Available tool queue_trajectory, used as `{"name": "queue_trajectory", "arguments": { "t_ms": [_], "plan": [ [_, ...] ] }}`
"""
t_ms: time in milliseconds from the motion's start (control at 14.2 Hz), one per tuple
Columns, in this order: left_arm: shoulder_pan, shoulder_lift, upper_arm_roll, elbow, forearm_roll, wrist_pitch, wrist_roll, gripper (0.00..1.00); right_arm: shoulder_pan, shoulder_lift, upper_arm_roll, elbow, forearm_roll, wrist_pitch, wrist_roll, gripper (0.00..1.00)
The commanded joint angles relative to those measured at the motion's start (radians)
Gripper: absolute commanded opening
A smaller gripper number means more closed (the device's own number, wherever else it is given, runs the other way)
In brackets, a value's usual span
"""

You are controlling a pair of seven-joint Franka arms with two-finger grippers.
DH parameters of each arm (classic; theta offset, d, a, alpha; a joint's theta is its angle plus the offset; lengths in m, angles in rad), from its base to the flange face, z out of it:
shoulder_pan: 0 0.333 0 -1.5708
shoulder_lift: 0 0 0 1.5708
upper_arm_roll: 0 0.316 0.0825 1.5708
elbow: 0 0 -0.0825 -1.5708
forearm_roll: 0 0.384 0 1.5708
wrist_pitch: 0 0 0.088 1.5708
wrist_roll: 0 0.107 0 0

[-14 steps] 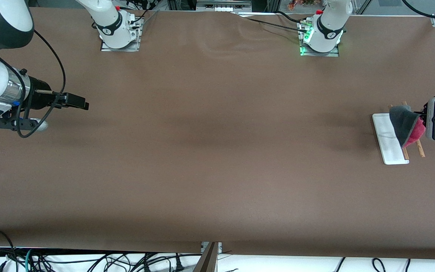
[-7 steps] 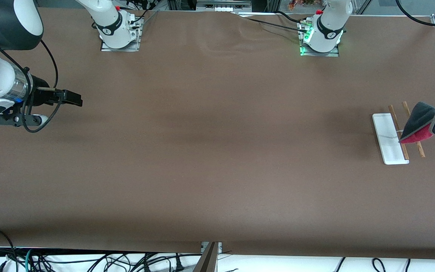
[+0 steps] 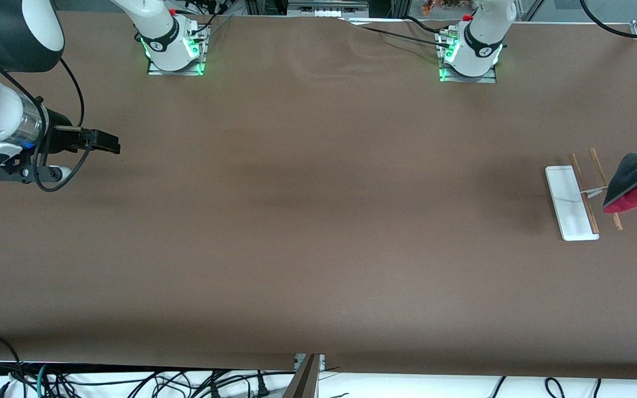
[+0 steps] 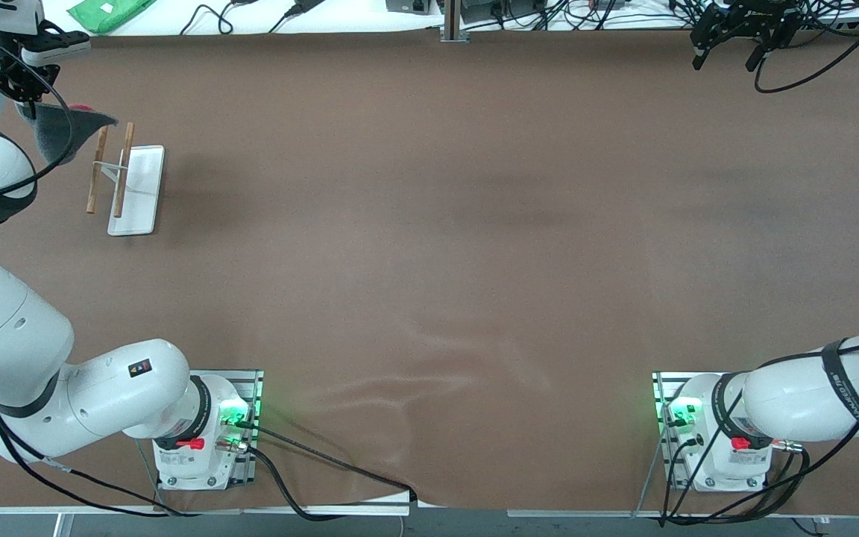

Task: Pass towel and hang on rack
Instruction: 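Carry the towel to the rack with the left gripper while the right retracts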

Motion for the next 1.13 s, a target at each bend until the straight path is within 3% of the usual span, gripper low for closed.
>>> {"name": "queue_trajectory", "arguments": {
  "t_ms": [0, 423, 846, 917, 987, 1058],
  "plan": [
    [0.000, -0.004, 0.001, 0.050, 0.031, -0.021, 0.108, 0.00, 0.001, -0.029, 0.000, -0.033, -0.017, 0.009, -0.016, 1.00],
    [0.022, 0.094, -0.001, 0.045, -0.018, 0.050, 0.090, 0.00, 0.002, -0.033, 0.006, -0.027, -0.054, 0.026, -0.007, 1.00],
    [0.014, 0.136, -0.004, 0.036, -0.130, 0.050, 0.048, 0.00, 0.007, -0.150, 0.017, -0.027, -0.040, 0.003, -0.014, 1.00],
    [0.019, 0.142, -0.004, 0.036, -0.132, 0.050, 0.057, 0.71, 0.007, -0.151, 0.014, -0.027, -0.026, 0.003, -0.014, 1.00],
    [0.029, 0.148, -0.005, 0.036, -0.143, 0.053, 0.065, 1.00, 0.005, -0.155, 0.008, -0.036, -0.007, 0.003, -0.014, 1.00],
    [0.037, 0.148, -0.005, 0.036, -0.156, 0.062, 0.067, 1.00, 0.005, -0.156, 0.006, -0.037, -0.005, -0.001, -0.014, 1.00]
  ]
}}
